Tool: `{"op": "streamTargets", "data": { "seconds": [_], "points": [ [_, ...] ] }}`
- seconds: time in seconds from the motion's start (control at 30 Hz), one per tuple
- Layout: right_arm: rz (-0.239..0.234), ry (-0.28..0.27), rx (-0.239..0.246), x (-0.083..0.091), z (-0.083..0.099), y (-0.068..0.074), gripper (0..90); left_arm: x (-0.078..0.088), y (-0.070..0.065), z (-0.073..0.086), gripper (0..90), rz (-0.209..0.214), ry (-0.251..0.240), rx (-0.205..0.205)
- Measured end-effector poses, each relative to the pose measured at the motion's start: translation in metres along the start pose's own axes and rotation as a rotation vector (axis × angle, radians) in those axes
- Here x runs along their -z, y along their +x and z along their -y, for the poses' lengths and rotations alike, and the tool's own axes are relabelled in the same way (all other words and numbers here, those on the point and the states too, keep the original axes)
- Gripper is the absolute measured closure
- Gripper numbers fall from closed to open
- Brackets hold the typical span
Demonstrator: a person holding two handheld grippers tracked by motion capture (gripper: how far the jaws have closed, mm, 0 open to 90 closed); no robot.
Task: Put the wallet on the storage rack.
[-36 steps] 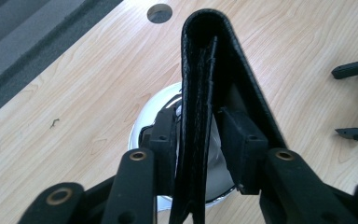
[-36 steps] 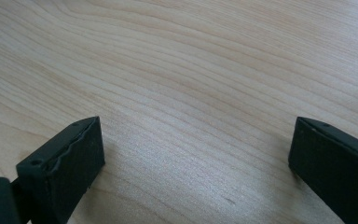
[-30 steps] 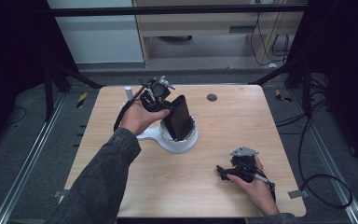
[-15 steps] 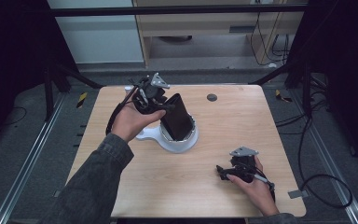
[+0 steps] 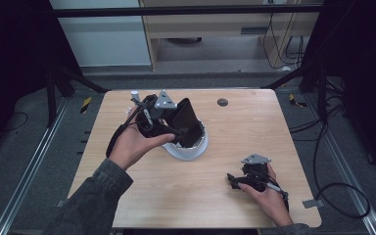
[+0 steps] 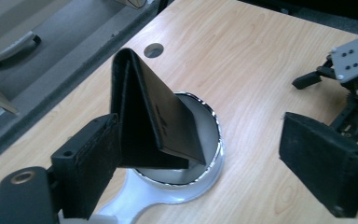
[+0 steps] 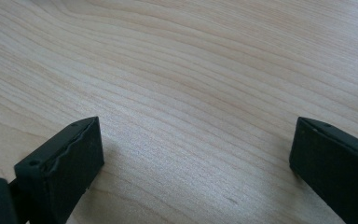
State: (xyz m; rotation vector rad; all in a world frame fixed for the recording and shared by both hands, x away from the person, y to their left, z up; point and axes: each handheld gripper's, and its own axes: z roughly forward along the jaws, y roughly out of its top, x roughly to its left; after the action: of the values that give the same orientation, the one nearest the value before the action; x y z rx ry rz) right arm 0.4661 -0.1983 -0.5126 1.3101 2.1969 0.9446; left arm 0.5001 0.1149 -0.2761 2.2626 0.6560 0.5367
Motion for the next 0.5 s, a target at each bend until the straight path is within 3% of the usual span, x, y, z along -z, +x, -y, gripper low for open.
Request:
{"op": "streamTargets", "data": {
  "seconds": [0.5],
  "points": [
    [0.001, 0.000, 0.001, 0.000, 0.000, 0.000, 3.1, 0.020, -0.016, 0.030, 5.0, 0.020, 0.010, -0.024]
  ]
}}
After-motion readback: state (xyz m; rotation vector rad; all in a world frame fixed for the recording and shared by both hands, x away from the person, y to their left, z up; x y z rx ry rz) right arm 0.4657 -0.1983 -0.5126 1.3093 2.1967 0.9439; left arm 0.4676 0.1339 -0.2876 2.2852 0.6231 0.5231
